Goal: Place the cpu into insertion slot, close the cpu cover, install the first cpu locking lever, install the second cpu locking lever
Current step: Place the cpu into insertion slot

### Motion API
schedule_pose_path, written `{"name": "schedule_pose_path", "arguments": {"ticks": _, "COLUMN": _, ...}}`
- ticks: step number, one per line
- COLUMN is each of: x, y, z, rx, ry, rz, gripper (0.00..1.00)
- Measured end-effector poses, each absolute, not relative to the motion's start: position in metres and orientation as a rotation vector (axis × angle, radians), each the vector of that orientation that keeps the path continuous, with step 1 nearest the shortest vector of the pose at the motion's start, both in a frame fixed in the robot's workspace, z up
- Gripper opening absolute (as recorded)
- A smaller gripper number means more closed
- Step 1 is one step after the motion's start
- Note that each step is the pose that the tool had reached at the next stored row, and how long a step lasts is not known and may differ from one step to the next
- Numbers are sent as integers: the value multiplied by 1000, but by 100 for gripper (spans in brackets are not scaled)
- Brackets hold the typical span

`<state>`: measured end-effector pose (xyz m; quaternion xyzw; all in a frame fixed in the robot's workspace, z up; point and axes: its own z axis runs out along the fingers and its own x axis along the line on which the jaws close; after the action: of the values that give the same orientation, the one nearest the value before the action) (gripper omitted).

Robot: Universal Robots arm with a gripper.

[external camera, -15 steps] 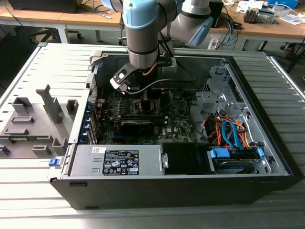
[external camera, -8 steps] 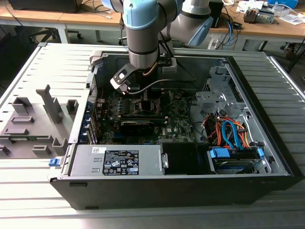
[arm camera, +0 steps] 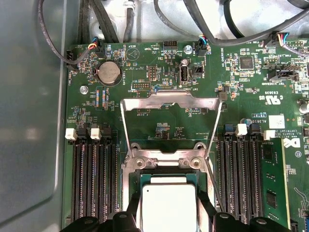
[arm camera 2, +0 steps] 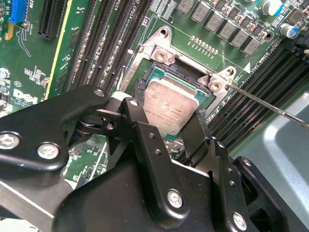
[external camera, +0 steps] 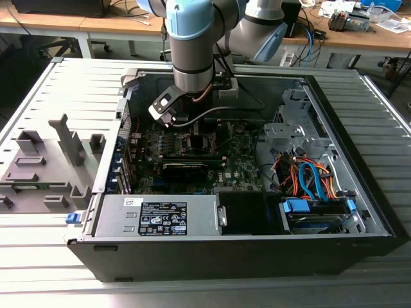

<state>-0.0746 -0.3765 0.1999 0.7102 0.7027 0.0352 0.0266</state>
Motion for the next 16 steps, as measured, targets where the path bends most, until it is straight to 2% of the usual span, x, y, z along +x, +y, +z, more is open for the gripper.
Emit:
{"name": "schedule_pose_path", "arguments": {"ticks": 1, "x": -75, "y": -377, "z": 200, "rx": 2194, "ry": 2171, "rz": 109, "gripper": 56}}
{"name": "schedule_pose_path", "arguments": {"ticks": 2, "x": -75, "y": -377, "z": 200, "rx": 2194, "ry": 2171, "rz": 109, "gripper": 62}}
{"name": "schedule_pose_path", "arguments": {"ticks": 16, "x": -75, "y": -376, "z": 199, "rx": 2196, "ry": 2172, "rz": 113, "gripper": 62}}
